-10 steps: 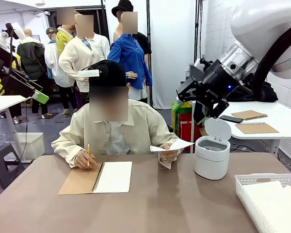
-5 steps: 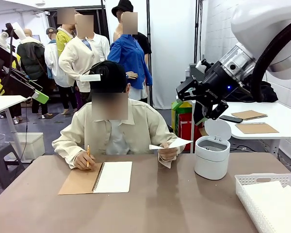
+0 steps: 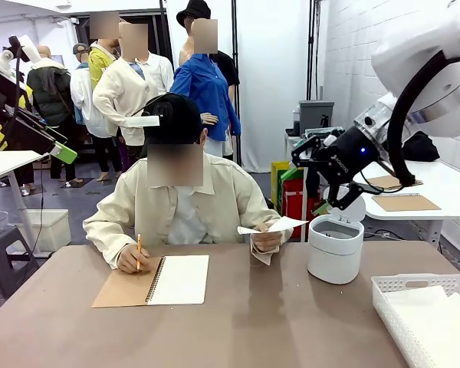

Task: Sort the paper based on its condition.
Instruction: If a person hands you a paper, place it in the Organizing basket , and if it's crumpled, put it in the Trash can.

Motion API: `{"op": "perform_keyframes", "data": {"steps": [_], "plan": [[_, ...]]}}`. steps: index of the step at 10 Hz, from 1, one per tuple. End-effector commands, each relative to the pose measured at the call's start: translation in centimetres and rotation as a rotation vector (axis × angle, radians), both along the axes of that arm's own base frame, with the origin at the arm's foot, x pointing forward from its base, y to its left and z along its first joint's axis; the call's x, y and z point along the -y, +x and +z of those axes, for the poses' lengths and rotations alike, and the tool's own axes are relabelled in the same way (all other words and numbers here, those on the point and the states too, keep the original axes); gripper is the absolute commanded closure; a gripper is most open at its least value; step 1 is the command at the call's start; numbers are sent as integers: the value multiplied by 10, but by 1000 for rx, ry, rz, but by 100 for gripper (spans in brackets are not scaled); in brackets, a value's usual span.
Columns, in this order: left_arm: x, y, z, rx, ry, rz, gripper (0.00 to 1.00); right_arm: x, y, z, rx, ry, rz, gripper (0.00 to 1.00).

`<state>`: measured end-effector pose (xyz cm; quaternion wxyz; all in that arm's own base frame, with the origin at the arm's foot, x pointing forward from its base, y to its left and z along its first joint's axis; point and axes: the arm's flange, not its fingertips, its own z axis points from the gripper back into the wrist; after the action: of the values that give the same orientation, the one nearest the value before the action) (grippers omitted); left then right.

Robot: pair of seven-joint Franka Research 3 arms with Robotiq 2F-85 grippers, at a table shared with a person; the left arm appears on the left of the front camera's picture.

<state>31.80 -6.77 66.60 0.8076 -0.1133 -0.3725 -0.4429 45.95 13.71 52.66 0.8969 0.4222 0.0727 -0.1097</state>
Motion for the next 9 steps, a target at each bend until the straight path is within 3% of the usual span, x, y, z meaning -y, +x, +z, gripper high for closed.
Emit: {"op": "perform_keyframes", "data": {"steps": [1, 3, 6, 9], "plan": [[-1, 0, 0, 0, -3, -2, 0, -1, 23, 3, -88, 68, -73, 0], [-1, 0, 0, 0, -3, -2, 0, 6, 38, -21, -164, 12, -94, 0], [-1, 0, 0, 0, -3, -2, 0, 9, 43, -56, -206, -15, -105, 0], [-1, 0, 0, 0, -3, -2, 0, -4, 44, -80, -237, 58, -100, 0]]}}
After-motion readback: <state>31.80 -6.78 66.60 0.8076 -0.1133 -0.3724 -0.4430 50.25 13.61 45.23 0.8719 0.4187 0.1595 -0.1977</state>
